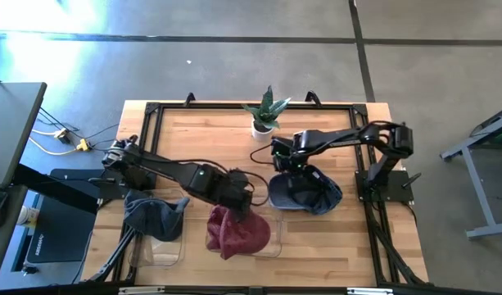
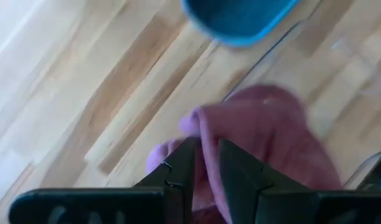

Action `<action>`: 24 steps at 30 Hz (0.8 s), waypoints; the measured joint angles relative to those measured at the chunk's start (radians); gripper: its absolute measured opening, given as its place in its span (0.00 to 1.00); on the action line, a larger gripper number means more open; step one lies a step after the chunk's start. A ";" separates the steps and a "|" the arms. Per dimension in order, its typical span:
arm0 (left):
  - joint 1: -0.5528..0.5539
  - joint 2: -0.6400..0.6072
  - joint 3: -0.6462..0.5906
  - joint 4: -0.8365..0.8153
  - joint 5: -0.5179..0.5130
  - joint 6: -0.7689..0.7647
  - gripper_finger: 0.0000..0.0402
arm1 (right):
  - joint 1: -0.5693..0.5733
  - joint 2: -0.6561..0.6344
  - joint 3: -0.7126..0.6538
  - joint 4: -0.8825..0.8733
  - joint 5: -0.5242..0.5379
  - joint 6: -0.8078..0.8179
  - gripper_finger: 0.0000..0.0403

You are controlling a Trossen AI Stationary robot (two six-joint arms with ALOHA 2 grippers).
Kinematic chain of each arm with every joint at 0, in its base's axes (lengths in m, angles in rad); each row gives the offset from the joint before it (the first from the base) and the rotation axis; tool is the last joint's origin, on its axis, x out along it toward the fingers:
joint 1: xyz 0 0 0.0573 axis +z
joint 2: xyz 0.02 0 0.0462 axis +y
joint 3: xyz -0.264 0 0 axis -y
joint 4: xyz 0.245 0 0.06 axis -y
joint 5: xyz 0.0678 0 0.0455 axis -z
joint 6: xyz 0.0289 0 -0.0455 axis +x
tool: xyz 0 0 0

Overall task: Pick & Place hat
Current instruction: Put the blue cap into the left transparent bin

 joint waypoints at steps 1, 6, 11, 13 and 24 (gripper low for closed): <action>-0.001 -0.005 -0.008 0.014 -0.016 0.000 0.16 | 0.000 0.005 0.001 0.010 0.001 0.003 0.35; 0.011 -0.029 -0.028 -0.021 -0.091 0.007 0.16 | -0.022 0.049 0.001 0.044 0.000 0.059 0.07; 0.032 -0.043 -0.033 -0.092 -0.150 0.040 0.16 | -0.095 0.016 0.001 0.040 0.015 0.241 0.05; 0.040 -0.051 -0.029 -0.108 -0.182 0.052 0.16 | -0.138 -0.026 0.001 0.032 0.071 0.350 0.04; 0.087 -0.053 -0.032 -0.154 -0.311 0.178 0.16 | -0.294 -0.408 -0.335 0.129 0.046 1.080 0.02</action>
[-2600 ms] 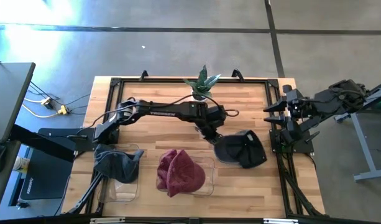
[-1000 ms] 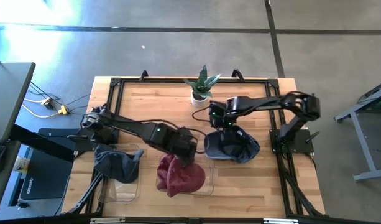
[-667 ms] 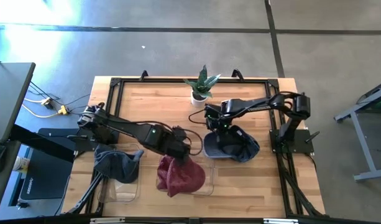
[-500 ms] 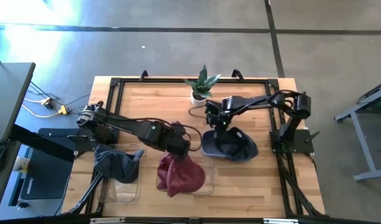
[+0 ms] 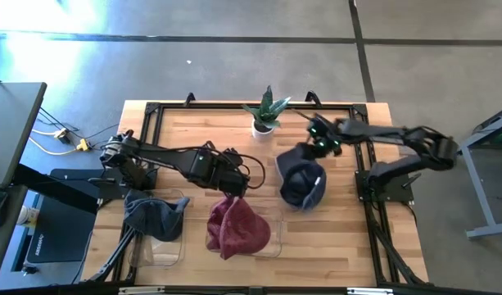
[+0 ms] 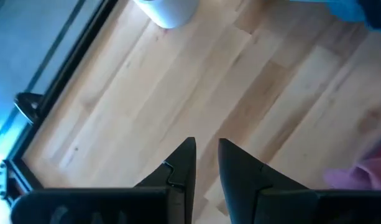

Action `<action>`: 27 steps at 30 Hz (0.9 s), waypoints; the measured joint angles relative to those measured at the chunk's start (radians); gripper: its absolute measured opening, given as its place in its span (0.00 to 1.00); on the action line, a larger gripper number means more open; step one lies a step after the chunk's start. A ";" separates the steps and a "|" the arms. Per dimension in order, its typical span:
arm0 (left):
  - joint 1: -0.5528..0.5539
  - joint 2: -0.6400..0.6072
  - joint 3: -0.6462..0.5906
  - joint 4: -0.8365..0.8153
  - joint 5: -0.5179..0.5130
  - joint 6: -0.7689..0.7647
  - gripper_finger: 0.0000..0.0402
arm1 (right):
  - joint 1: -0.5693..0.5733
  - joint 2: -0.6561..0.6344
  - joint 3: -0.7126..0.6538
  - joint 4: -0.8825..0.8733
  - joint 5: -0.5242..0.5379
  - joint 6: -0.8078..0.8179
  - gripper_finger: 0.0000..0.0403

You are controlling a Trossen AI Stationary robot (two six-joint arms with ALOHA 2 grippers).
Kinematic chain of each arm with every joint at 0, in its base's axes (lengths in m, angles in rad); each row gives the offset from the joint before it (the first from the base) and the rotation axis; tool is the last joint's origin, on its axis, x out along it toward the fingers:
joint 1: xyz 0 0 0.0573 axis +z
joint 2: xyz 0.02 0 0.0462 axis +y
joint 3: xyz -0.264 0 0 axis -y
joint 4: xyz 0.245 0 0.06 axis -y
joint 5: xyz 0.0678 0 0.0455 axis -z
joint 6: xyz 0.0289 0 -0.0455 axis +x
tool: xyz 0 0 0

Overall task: Pick & Place hat
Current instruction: Put the blue cap into the left transparent bin

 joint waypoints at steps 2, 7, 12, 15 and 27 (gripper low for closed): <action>0.001 0.000 0.000 0.000 -0.008 0.018 0.16 | 0.016 -0.092 -0.114 0.092 -0.010 0.135 0.02; 0.005 0.000 0.000 0.007 -0.016 0.058 0.16 | 0.088 -0.266 -0.345 0.362 0.052 0.468 0.06; 0.005 0.000 0.000 0.042 -0.002 0.104 0.16 | 0.125 -0.342 -0.475 0.530 0.095 0.548 0.07; 0.006 0.000 0.000 0.072 0.045 0.136 0.16 | 0.124 -0.369 -0.510 0.538 0.101 0.533 0.13; 0.006 0.000 0.000 0.109 0.192 0.164 0.16 | 0.104 -0.464 -0.349 0.187 0.137 0.098 0.42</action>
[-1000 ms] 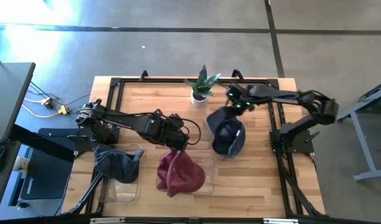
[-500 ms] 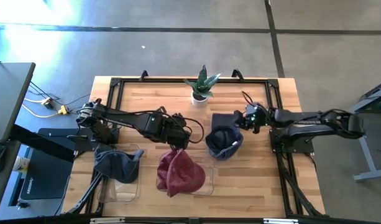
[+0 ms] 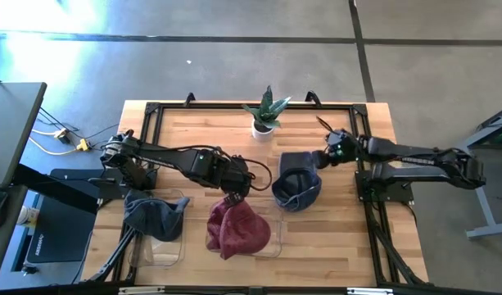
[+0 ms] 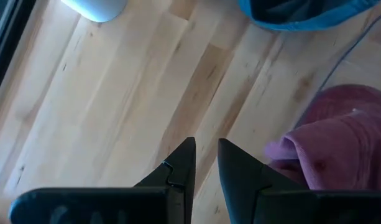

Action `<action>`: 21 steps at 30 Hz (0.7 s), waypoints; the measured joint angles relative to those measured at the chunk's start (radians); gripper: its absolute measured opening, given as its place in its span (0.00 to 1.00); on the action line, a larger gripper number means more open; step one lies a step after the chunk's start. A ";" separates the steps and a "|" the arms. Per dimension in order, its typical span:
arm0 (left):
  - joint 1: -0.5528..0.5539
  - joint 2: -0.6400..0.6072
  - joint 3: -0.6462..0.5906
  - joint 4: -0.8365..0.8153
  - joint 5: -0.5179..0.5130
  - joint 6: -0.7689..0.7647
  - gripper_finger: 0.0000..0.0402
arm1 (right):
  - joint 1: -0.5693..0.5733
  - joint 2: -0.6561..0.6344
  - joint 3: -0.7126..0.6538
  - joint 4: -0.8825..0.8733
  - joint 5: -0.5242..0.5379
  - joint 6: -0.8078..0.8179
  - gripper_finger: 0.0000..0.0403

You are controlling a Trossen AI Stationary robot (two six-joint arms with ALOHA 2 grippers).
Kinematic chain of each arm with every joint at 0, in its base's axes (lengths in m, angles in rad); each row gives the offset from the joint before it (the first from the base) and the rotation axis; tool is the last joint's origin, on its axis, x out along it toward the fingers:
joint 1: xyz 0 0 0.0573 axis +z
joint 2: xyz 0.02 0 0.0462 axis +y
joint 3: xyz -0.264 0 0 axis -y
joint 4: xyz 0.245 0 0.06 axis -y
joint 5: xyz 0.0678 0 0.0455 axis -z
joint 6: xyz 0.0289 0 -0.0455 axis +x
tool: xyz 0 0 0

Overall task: Pick & Place hat
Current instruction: Put the blue cap into the left transparent bin

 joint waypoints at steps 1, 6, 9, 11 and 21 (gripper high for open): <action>0.000 0.000 0.000 -0.001 0.004 0.000 0.16 | 0.000 0.000 0.046 -0.049 0.005 -0.063 0.41; 0.000 -0.006 0.000 0.001 0.023 0.002 0.16 | 0.033 0.030 0.254 -0.120 -0.172 -0.455 0.40; 0.000 -0.006 0.001 0.004 0.025 0.022 0.16 | 0.095 0.066 0.324 -0.116 -0.375 -0.699 0.38; 0.000 -0.006 0.001 0.012 0.025 0.036 0.16 | 0.151 0.095 0.344 -0.121 -0.452 -0.825 0.38; 0.000 -0.006 0.001 0.112 0.061 0.077 0.16 | 0.322 0.407 0.412 -0.214 -0.347 -1.118 0.52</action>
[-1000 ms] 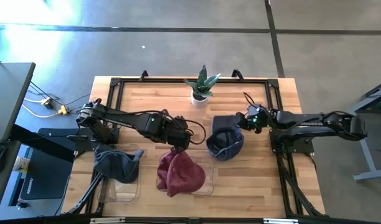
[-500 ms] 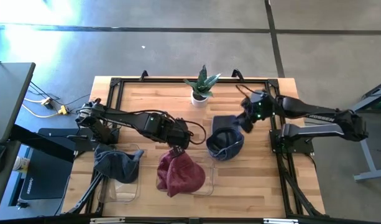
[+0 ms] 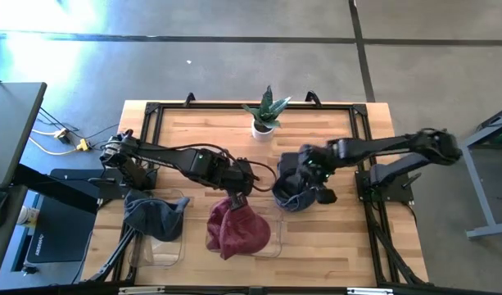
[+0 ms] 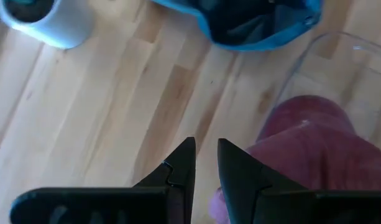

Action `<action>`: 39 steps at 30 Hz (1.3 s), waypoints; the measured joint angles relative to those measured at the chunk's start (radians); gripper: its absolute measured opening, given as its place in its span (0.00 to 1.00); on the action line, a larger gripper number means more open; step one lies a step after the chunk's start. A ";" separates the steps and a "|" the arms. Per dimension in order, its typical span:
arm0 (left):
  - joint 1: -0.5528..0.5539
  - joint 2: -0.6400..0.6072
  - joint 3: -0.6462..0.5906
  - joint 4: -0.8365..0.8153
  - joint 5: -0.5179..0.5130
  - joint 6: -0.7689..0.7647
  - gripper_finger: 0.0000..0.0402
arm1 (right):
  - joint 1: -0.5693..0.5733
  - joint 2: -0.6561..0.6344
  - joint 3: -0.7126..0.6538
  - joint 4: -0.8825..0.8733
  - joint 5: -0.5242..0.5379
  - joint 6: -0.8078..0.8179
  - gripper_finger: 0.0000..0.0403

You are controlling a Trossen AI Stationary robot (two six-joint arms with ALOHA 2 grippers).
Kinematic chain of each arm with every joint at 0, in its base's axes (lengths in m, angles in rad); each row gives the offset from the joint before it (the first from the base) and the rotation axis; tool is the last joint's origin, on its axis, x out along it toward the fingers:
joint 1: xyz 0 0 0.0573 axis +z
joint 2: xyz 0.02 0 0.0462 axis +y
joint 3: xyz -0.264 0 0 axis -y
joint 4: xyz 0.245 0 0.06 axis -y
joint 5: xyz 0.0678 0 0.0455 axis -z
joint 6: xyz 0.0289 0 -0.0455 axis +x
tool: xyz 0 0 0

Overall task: Pick & Place hat
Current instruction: Put the blue cap into the left transparent bin

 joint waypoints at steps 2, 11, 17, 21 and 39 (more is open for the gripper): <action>0.000 0.000 0.000 0.018 0.018 0.027 0.16 | 0.017 0.062 0.012 -0.067 0.000 -0.087 0.53; 0.039 0.016 0.000 0.080 0.017 0.114 0.16 | 0.068 0.096 0.039 -0.153 -0.037 -0.129 0.06; 0.114 0.059 0.002 0.226 0.074 0.375 0.16 | 0.067 -0.070 0.010 -0.251 -0.112 -0.092 0.05; 0.157 0.125 0.003 0.416 0.168 0.666 0.16 | 0.060 -0.176 -0.050 -0.251 -0.112 -0.047 0.02; 0.177 0.419 -0.001 0.847 0.338 0.671 0.58 | 0.012 -0.326 -0.094 -0.326 0.038 0.220 0.01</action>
